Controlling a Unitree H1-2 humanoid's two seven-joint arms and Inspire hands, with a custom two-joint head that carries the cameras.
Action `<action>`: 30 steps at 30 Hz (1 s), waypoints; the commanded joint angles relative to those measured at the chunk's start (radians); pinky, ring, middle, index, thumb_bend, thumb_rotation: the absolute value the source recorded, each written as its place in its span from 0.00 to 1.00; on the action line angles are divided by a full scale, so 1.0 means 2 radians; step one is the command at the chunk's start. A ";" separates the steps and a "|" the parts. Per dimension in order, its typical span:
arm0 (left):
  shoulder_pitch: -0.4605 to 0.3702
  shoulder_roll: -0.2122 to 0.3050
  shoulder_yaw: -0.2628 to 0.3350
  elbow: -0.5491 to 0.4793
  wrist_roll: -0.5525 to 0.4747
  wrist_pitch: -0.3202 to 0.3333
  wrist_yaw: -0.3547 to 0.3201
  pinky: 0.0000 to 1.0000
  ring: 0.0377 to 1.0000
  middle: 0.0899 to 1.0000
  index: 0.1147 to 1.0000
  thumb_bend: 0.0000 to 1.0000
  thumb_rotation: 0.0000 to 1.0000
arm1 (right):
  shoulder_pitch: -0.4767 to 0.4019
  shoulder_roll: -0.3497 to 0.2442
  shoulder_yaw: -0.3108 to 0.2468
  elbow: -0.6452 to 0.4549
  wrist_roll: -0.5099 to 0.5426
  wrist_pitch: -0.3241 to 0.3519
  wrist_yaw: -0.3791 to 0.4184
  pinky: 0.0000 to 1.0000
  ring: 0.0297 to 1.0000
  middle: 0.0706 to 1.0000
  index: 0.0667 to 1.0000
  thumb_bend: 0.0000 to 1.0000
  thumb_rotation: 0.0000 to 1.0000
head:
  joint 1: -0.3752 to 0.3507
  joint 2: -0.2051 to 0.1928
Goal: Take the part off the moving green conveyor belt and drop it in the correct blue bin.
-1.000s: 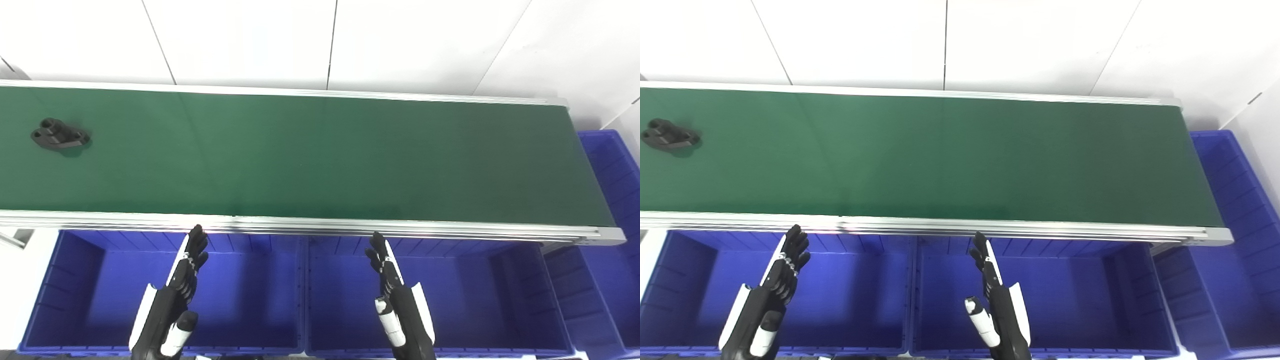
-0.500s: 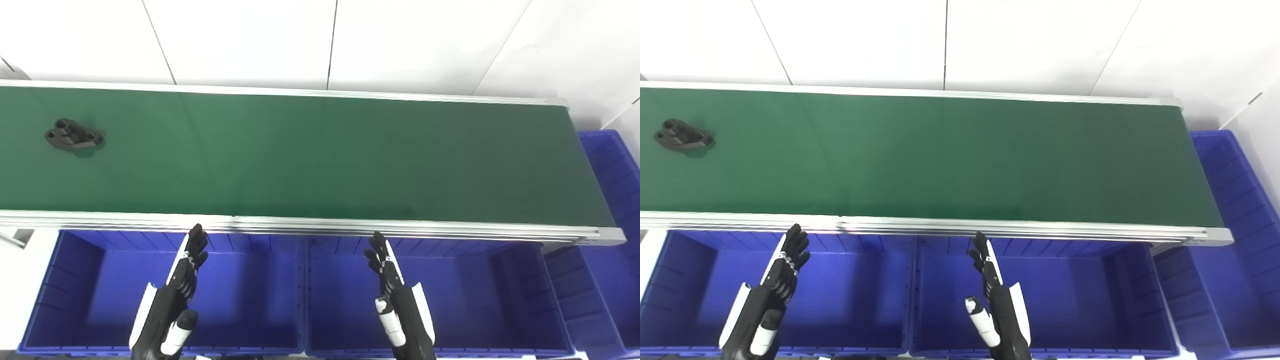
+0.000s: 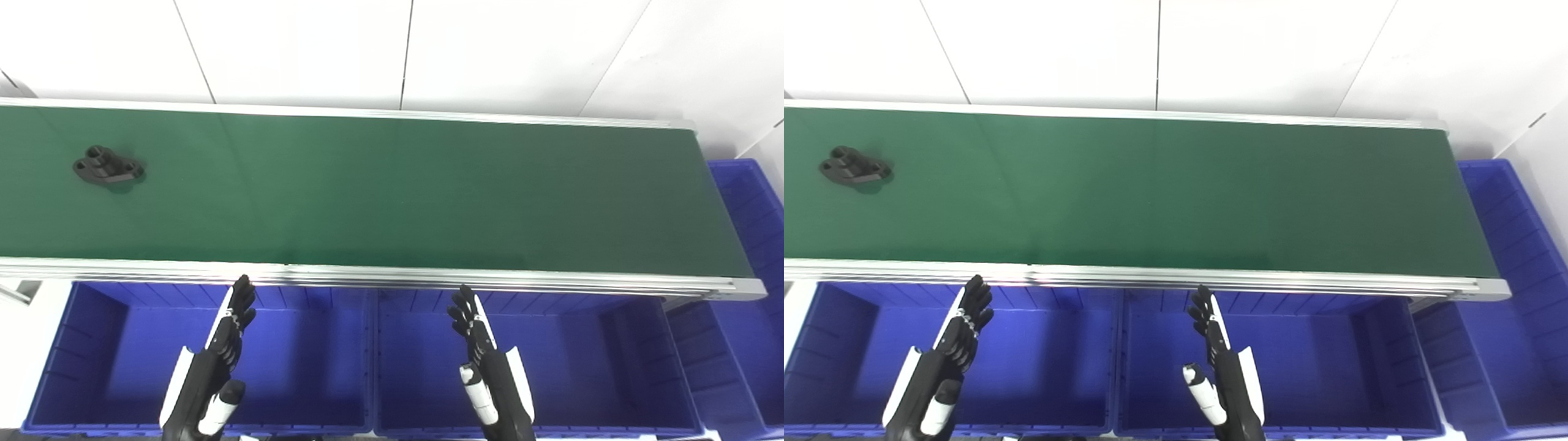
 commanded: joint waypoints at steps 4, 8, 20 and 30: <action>0.002 0.002 -0.002 -0.011 -0.003 -0.012 0.002 0.98 1.00 1.00 1.00 1.00 0.94 | 0.005 0.005 0.001 -0.004 0.000 -0.028 -0.003 0.93 0.93 0.96 1.00 0.88 1.00 | 0.001 0.000; 0.001 0.003 -0.001 -0.010 -0.003 -0.012 0.002 0.98 1.00 1.00 1.00 1.00 0.94 | 0.004 0.005 0.001 -0.002 0.001 -0.030 -0.002 0.94 0.93 0.96 1.00 0.88 1.00 | 0.000 0.000; 0.000 0.002 -0.001 -0.007 -0.002 -0.013 0.002 0.97 1.00 1.00 1.00 1.00 0.94 | 0.002 0.006 0.000 0.000 0.003 -0.028 -0.002 0.93 0.93 0.96 1.00 0.89 0.99 | 0.001 -0.002; -0.008 -0.001 -0.002 0.035 0.009 -0.042 0.006 0.96 1.00 1.00 1.00 1.00 0.94 | -0.010 0.001 0.004 0.036 0.015 -0.038 -0.010 0.93 0.93 0.96 1.00 0.88 0.97 | 0.029 -0.074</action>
